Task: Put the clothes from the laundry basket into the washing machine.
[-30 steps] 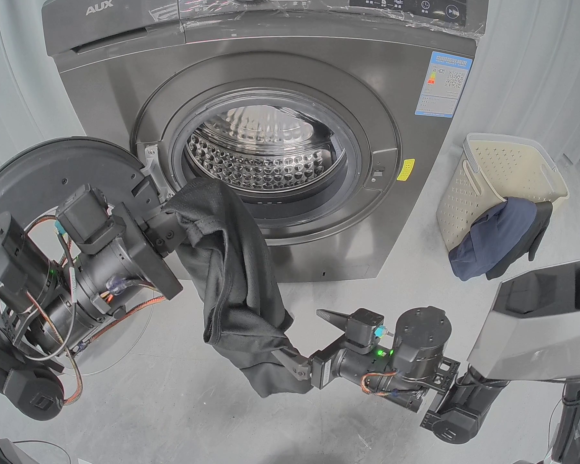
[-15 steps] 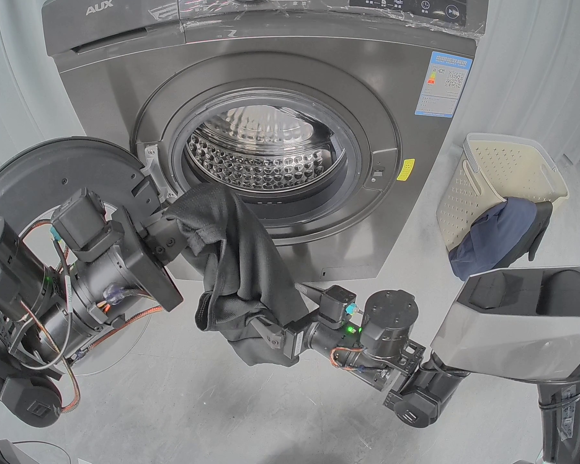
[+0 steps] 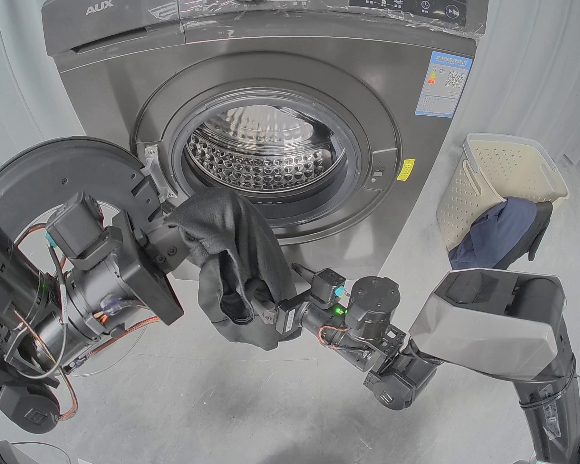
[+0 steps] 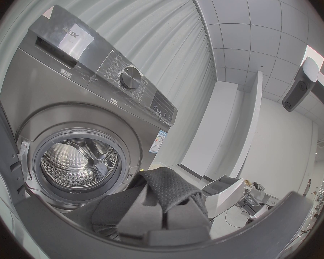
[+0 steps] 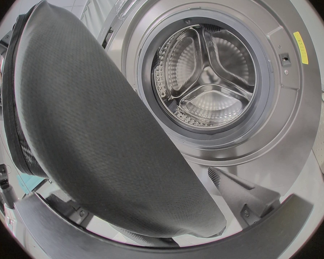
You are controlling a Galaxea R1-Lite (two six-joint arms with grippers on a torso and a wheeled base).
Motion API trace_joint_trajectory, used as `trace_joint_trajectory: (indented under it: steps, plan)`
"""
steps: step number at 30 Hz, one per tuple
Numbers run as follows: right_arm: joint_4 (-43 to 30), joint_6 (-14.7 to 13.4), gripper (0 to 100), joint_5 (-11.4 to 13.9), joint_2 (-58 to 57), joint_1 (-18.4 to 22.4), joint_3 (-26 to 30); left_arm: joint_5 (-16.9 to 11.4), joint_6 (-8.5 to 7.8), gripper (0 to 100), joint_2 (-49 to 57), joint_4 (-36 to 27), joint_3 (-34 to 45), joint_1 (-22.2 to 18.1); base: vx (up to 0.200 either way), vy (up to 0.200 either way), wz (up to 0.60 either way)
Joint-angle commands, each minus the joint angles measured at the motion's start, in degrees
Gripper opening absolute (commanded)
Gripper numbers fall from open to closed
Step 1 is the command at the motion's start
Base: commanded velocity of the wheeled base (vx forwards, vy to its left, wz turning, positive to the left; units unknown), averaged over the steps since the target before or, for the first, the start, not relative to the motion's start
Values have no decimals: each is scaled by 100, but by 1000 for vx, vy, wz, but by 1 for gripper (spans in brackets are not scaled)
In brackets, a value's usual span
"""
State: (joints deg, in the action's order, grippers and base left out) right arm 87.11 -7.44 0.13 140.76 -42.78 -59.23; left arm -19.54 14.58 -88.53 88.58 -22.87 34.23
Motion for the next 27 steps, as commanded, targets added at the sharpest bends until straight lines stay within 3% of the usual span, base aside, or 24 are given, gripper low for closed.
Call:
trace_joint_trajectory:
  steps: [1,9,15,19,27]
  plan:
    - [25,-3,0,-5,223,-11,-167,3,10,0,29,2,-7,5,0,0,0]
    - [69,-21,0,-13,-75,50,8,47,19,0,-77,-25,-60,-136,0,0,0]
    - [86,-74,0,-101,-805,305,571,38,-17,0,-437,-16,107,-857,0,0,0]
    - [78,-91,0,-189,-1209,340,668,-15,-52,0,-675,-7,318,-1024,0,0,0]
    - [60,-162,0,-189,-1974,270,1081,-15,-562,0,-1527,2,731,-1068,0,0,0]
